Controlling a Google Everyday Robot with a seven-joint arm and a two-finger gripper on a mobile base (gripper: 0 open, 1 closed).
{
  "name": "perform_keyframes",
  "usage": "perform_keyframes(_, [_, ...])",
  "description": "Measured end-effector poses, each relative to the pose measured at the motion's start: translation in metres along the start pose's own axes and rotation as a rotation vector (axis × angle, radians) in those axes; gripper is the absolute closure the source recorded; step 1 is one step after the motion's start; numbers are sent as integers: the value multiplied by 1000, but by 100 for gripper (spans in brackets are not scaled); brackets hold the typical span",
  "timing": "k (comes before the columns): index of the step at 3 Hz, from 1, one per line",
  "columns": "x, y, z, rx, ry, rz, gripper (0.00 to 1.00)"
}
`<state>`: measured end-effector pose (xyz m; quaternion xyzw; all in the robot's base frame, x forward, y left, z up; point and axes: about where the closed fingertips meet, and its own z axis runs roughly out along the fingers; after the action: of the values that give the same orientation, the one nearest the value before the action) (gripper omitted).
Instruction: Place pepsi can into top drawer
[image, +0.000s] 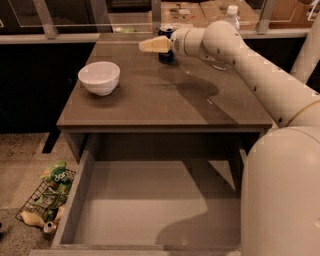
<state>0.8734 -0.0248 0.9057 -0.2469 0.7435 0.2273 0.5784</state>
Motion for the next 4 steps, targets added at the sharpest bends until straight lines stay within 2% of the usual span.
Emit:
perform_keyframes(2, [23,-30,13,32,9,49,0])
perform_keyframes(4, [20,-44,31,40,-65,47,0])
